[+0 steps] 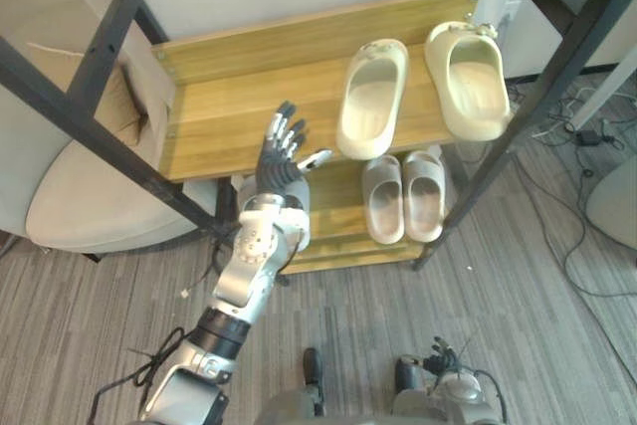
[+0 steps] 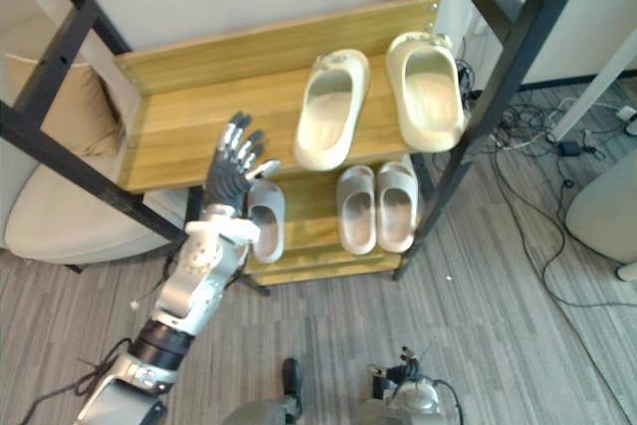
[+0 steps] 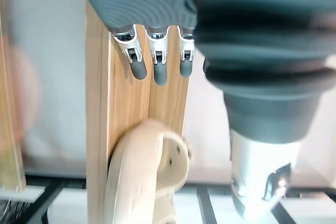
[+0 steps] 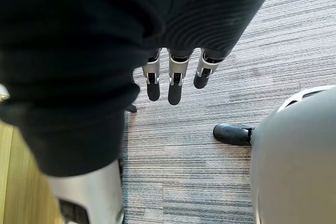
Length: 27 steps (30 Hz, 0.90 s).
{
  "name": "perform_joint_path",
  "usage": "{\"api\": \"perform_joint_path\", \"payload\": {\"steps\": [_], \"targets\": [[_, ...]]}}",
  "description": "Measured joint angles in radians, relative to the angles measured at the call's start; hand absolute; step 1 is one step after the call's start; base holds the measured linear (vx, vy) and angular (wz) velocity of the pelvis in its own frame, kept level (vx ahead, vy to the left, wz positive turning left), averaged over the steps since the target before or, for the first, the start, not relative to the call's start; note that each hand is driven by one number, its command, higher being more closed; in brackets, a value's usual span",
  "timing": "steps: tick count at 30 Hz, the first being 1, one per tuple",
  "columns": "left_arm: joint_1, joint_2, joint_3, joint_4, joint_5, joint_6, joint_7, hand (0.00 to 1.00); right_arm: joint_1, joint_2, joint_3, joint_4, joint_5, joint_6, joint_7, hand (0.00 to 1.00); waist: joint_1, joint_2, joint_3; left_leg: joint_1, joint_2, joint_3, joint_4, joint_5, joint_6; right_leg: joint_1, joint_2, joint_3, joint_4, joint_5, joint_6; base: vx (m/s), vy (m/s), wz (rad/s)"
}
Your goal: Organize the slippers on the shoe rack
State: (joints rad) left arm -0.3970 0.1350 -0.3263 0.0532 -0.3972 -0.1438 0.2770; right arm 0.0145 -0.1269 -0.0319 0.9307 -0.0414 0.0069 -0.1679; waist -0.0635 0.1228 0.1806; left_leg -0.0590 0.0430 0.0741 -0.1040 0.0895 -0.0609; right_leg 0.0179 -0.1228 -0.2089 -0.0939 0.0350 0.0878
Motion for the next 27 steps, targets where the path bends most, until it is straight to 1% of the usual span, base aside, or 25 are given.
{"api": "perform_joint_path", "payload": {"steps": [4, 11, 15, 17, 20, 22, 27], "targets": [[-0.046, -0.006, -0.045, 0.026, -0.001, 0.002, 0.0, 0.0, -0.009, 0.0, 0.001, 0.007, 0.0, 0.001, -0.001, 0.0, -0.01, 0.0, 0.0, -0.005, 0.0, 0.003, 0.0, 0.0, 0.0, -0.008, 0.0, 0.003, 0.0, 0.0, 0.0, 0.0, 0.0, -0.03], [-0.128, -0.031, -0.042, 0.091, -0.018, -0.003, 0.004, 0.0, -0.017, 0.001, -0.004, 0.01, 0.001, 0.003, -0.004, 0.0, -0.021, -0.004, 0.002, -0.012, 0.002, 0.029, 0.0, -0.005, -0.002, -0.028, 0.001, 0.025, 0.0, 0.001, 0.0, 0.0, 0.001, -0.1], [-0.19, -0.032, -0.018, 0.147, -0.019, -0.002, 0.021, 0.0, -0.024, 0.001, -0.007, 0.007, 0.001, 0.003, -0.007, 0.0, -0.042, -0.005, 0.003, -0.013, 0.003, 0.053, 0.0, -0.014, -0.005, -0.043, 0.003, 0.049, 0.0, 0.001, 0.0, 0.01, 0.002, -0.17], [-0.215, -0.032, -0.005, 0.162, -0.019, -0.004, 0.031, 0.0, -0.025, 0.004, -0.027, 0.004, 0.001, 0.003, -0.007, 0.0, -0.05, -0.005, 0.003, -0.018, 0.002, 0.055, 0.0, -0.018, -0.006, -0.054, 0.003, 0.059, 0.003, 0.001, -0.001, 0.03, 0.0, -0.19], [-0.264, -0.032, -0.006, 0.191, -0.019, -0.004, 0.032, 0.0, -0.027, 0.008, -0.045, 0.004, 0.001, 0.003, -0.008, 0.0, -0.054, -0.007, 0.005, -0.032, 0.004, 0.055, 0.0, -0.018, -0.006, -0.063, 0.005, 0.057, 0.005, 0.002, -0.001, 0.04, -0.005, 0.02], [-0.279, -0.033, -0.006, 0.199, -0.02, -0.004, 0.042, 0.0, -0.029, 0.008, -0.048, 0.003, 0.001, 0.004, -0.009, 0.0, -0.063, -0.009, 0.007, -0.032, 0.004, 0.057, 0.001, -0.017, -0.006, -0.061, 0.003, 0.055, 0.006, 0.002, -0.001, 0.05, -0.005, -0.01], [-0.29, -0.049, -0.009, 0.199, -0.02, -0.016, 0.052, 0.0, -0.032, 0.01, -0.054, 0.002, 0.002, 0.004, -0.009, 0.0, -0.063, -0.01, 0.008, -0.047, 0.005, 0.059, 0.001, -0.017, -0.006, -0.076, -0.001, 0.06, 0.006, 0.003, 0.001, 0.0, 0.0, 0.0]]}}
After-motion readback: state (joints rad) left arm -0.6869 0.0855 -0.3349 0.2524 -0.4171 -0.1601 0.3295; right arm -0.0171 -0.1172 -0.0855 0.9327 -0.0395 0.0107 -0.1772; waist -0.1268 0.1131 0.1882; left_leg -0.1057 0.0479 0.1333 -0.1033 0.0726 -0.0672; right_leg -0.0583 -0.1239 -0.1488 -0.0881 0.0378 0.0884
